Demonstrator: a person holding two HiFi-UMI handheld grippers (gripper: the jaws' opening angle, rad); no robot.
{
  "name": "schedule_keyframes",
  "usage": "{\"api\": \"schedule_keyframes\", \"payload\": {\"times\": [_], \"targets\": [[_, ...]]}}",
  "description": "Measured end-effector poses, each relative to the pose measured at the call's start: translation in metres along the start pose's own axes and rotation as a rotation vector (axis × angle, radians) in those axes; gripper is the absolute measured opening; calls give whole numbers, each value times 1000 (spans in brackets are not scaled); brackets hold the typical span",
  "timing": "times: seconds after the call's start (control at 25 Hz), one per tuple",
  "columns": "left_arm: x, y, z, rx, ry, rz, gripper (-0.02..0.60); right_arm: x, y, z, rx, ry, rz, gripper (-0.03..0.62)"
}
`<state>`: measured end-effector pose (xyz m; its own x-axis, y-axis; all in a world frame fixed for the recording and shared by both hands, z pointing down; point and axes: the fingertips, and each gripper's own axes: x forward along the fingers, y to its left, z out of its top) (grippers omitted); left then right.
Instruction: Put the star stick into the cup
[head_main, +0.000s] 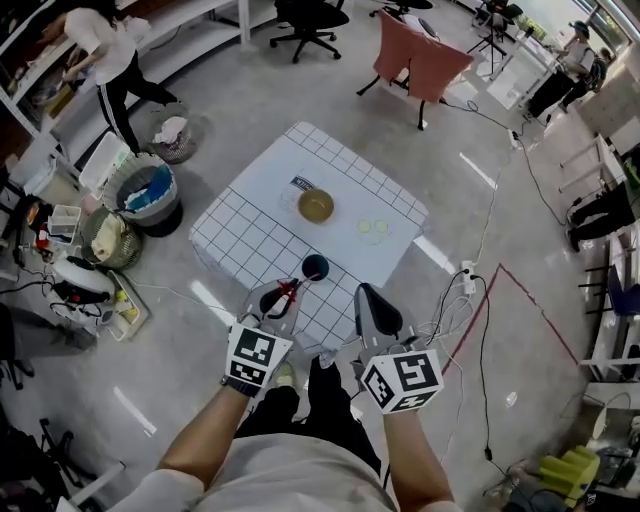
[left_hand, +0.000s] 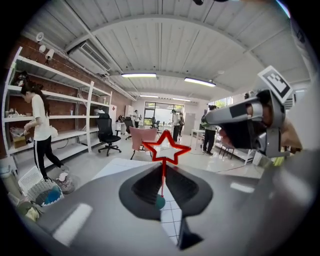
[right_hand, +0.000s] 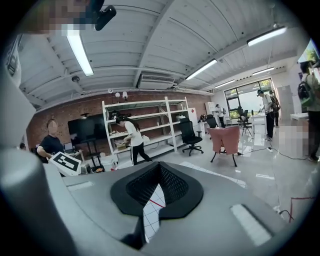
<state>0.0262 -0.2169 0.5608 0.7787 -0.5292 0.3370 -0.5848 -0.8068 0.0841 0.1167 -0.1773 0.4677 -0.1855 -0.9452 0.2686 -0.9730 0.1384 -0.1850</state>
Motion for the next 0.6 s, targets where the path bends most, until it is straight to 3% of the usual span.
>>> {"api": "schedule_keyframes", "payload": {"times": [0.16, 0.36, 0.6], "targets": [[30, -11, -27, -2, 43, 18, 23, 13, -27, -21, 20, 24, 33, 11], [53, 25, -43, -28, 85, 31, 23, 67, -27, -28, 28, 90, 63, 11], [82, 39, -73, -77, 118, 61, 23, 100, -43, -61, 46, 156, 100, 11]]}}
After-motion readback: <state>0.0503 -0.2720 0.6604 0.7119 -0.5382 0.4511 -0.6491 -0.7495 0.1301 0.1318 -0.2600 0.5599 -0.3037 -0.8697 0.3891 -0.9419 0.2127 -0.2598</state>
